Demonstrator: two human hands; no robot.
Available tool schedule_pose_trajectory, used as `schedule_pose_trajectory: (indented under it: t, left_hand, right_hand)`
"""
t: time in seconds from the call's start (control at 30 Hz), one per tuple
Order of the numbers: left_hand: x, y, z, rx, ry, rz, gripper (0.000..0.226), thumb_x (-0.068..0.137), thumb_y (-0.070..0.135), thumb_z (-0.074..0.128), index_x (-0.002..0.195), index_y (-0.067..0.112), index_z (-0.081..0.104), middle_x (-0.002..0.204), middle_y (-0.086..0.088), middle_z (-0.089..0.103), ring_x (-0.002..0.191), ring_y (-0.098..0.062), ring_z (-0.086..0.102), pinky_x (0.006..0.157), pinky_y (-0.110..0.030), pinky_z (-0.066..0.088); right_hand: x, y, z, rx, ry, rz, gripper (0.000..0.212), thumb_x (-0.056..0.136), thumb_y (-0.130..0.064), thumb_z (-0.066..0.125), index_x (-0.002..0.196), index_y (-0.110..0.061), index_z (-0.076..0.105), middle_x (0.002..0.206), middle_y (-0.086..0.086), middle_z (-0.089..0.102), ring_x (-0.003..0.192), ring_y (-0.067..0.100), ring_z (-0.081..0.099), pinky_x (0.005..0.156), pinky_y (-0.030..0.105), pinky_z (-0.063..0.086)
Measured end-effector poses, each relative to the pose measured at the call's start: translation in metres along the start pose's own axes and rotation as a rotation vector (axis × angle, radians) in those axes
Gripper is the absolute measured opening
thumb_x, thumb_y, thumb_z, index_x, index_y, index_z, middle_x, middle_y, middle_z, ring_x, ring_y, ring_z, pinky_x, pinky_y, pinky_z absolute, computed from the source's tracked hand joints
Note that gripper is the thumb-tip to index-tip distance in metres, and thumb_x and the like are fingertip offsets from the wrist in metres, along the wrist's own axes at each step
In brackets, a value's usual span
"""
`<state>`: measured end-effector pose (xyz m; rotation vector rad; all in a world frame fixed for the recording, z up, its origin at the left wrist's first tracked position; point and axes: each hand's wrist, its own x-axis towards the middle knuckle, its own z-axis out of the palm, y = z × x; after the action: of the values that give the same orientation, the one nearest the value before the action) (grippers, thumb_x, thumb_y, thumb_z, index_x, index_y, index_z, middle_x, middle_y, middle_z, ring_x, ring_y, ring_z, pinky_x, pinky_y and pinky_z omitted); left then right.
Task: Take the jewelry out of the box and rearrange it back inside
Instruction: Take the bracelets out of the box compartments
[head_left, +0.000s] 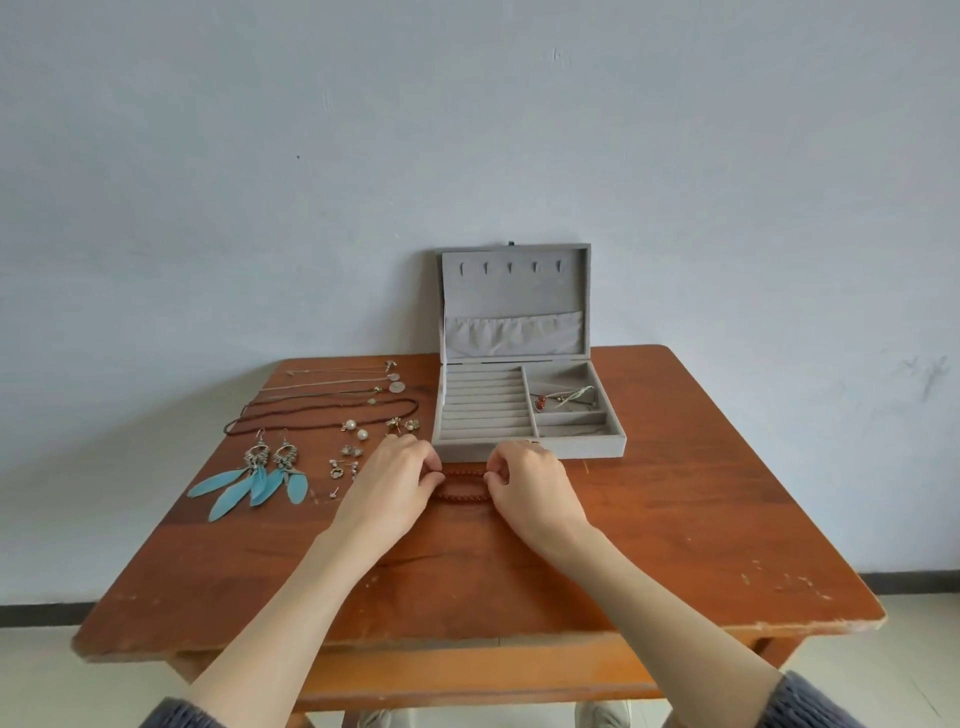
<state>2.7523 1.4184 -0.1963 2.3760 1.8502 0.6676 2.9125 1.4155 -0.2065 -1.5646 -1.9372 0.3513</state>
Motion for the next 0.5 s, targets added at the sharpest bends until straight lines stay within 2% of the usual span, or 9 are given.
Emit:
schedule_pose_trajectory:
  t: [0.17,0.37,0.5]
  left_hand:
    - [0.005,-0.004,0.000,0.020,0.035,0.051,0.019,0.092,0.024,0.055,0.101,0.014,0.068,0.098,0.002,0.061,0.099,-0.014,0.049,0.081,-0.018,0.034]
    - [0.044,0.018,-0.003,-0.034,0.116,0.190,0.017,0.092,0.017,0.053,0.100,0.012,0.067,0.097,0.002,0.063,0.092,-0.011,0.048,0.078,-0.019,0.037]
    - [0.089,0.044,0.007,-0.038,0.082,0.286,0.024,0.095,0.017,0.049,0.112,0.011,0.064,0.108,-0.001,0.062,0.105,-0.015,0.050,0.089,-0.023,0.038]
  right_hand:
    - [0.004,0.005,-0.008,-0.027,-0.020,-0.038,0.021,0.092,-0.016,0.050,0.096,-0.005,0.067,0.101,0.008,0.063,0.094,0.025,0.058,0.079,0.031,0.047]
    - [0.040,0.032,-0.050,-0.034,0.098,0.000,0.022,0.090,-0.015,0.050,0.084,-0.002,0.067,0.083,0.010,0.068,0.078,0.027,0.062,0.072,0.037,0.051]
    - [0.076,0.062,-0.071,-0.064,0.171,0.064,0.022,0.091,-0.014,0.050,0.088,-0.002,0.067,0.088,0.010,0.066,0.082,0.026,0.059,0.073,0.035,0.049]
